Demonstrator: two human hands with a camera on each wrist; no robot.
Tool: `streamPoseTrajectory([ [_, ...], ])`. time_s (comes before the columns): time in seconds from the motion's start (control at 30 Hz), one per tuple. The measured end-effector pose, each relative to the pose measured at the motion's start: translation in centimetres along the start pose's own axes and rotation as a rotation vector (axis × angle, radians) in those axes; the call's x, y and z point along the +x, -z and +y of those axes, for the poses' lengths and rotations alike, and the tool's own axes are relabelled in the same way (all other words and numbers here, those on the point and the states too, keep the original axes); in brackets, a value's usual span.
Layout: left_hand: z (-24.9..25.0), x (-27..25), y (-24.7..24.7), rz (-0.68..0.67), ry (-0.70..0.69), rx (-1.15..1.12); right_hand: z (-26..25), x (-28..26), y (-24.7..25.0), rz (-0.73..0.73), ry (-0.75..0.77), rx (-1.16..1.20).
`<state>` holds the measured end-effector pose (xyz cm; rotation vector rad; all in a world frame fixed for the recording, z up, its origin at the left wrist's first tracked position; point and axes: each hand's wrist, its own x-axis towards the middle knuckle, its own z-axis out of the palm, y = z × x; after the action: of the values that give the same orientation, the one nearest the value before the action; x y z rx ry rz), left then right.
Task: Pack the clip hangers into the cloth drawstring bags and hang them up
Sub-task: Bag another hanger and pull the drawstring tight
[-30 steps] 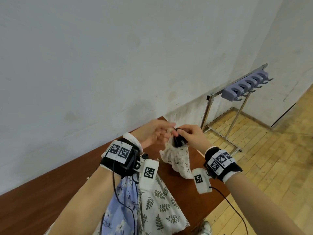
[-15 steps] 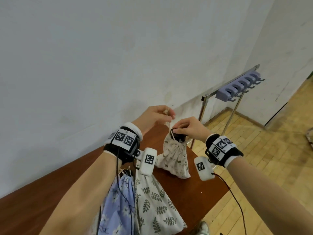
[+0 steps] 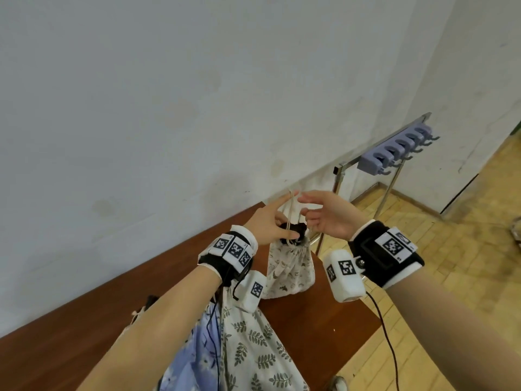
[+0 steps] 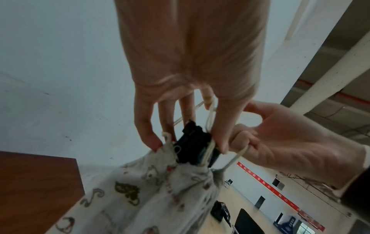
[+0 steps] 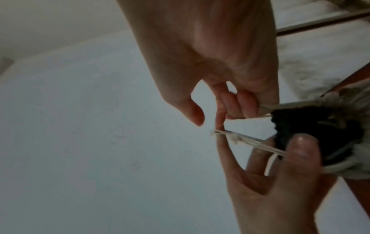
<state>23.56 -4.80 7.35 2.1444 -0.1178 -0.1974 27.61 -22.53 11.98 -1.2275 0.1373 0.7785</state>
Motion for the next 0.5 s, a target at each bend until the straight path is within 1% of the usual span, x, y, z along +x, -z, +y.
streamPoseTrajectory([
  [0.1,0.6,-0.2,0.2,-0.022,0.013,0.029,-1.1,-1.0,0.3,-0.001,-0.064,0.092],
  [0.2,1.2,0.1,0.3,-0.069,0.043,0.079,-1.5,-1.9,-0.4,-0.029,-0.086,0.106],
  [0.33,1.7,0.7,0.8,-0.121,0.076,0.141,-1.9,-2.0,-0.8,-0.035,-0.110,0.190],
  [0.43,2.3,0.5,0.7,-0.158,0.073,0.147,-1.8,-1.8,-0.6,-0.049,-0.138,0.339],
  [0.5,2.0,0.3,0.6,-0.135,0.027,0.134,-1.5,-1.8,-0.1,-0.027,-0.127,0.488],
])
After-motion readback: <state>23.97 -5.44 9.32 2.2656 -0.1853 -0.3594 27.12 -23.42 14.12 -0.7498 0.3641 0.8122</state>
